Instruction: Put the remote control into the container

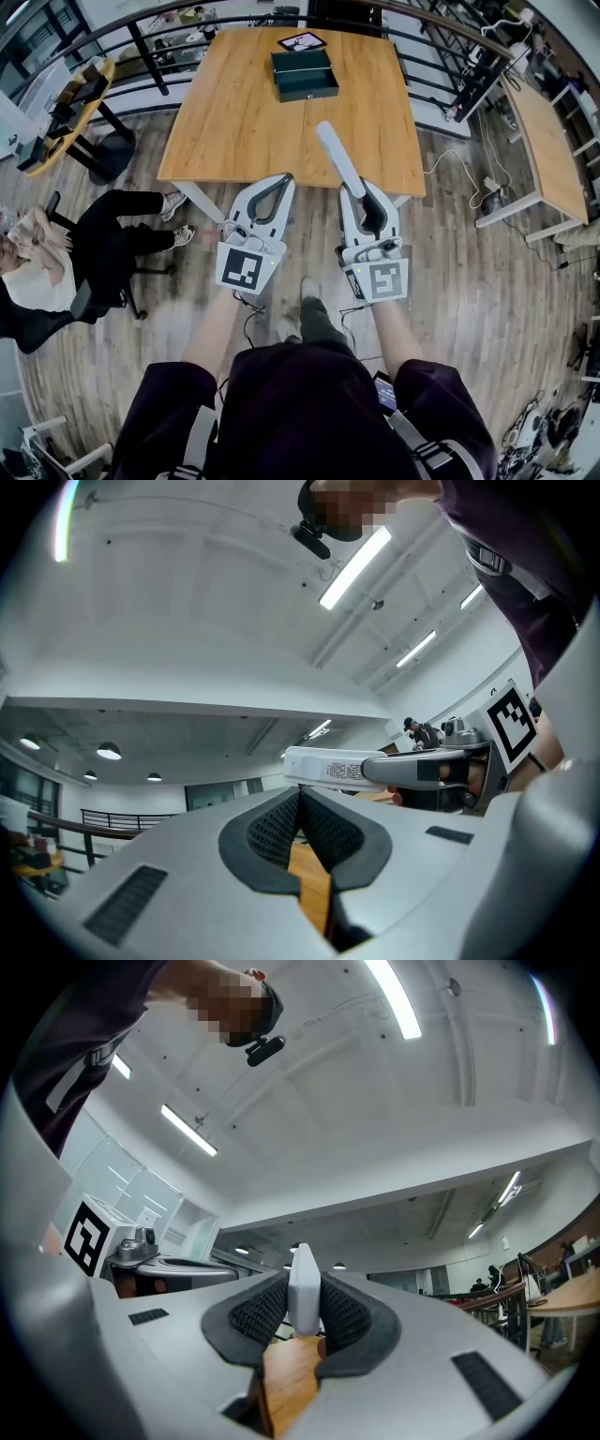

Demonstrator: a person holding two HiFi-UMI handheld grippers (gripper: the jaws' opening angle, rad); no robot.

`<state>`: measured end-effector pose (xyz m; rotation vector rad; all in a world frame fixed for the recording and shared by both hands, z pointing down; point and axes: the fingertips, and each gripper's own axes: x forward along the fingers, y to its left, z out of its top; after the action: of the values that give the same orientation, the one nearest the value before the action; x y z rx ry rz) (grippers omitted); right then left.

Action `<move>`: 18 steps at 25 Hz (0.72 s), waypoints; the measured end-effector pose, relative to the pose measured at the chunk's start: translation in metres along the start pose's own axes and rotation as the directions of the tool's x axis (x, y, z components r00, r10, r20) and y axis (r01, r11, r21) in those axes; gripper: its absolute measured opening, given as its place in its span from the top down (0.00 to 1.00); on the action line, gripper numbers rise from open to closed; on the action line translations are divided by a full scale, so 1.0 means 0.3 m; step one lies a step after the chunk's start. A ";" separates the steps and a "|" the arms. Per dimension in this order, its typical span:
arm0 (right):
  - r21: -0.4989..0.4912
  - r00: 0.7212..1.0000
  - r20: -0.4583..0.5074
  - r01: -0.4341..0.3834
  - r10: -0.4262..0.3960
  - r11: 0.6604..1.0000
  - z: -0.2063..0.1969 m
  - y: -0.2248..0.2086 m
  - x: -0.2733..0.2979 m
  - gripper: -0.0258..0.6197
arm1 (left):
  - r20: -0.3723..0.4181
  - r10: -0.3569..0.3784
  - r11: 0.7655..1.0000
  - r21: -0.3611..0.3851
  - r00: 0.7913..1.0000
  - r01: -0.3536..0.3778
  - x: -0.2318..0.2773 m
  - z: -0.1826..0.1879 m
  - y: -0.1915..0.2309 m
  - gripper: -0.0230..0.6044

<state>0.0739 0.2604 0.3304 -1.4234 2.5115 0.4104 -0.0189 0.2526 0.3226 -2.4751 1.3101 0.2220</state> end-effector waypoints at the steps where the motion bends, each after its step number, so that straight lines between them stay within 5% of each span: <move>1: 0.001 1.000 -0.002 0.000 0.000 1.000 -0.010 -0.013 0.013 0.79 | 0.002 0.000 1.000 -0.002 1.000 0.000 0.019 -0.008 0.006 0.95; 6: 0.005 1.000 -0.006 -0.002 0.002 1.000 -0.066 -0.082 0.108 0.79 | -0.035 -0.027 0.997 0.066 0.999 0.029 0.123 -0.076 0.048 0.95; 10: 0.008 1.000 -0.002 -0.008 0.008 1.000 -0.101 -0.138 0.205 0.79 | -0.003 0.010 1.000 -0.017 1.000 -0.010 0.220 -0.103 0.113 0.95; 18: 0.013 1.000 -0.001 -0.016 0.016 1.000 -0.149 -0.277 0.338 0.79 | -0.018 0.016 1.000 -0.003 1.000 -0.016 0.397 -0.164 0.173 0.95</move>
<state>0.0918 0.1229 0.3282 -1.3998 2.5238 0.3948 0.0047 0.1158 0.3231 -2.4761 1.3385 0.2062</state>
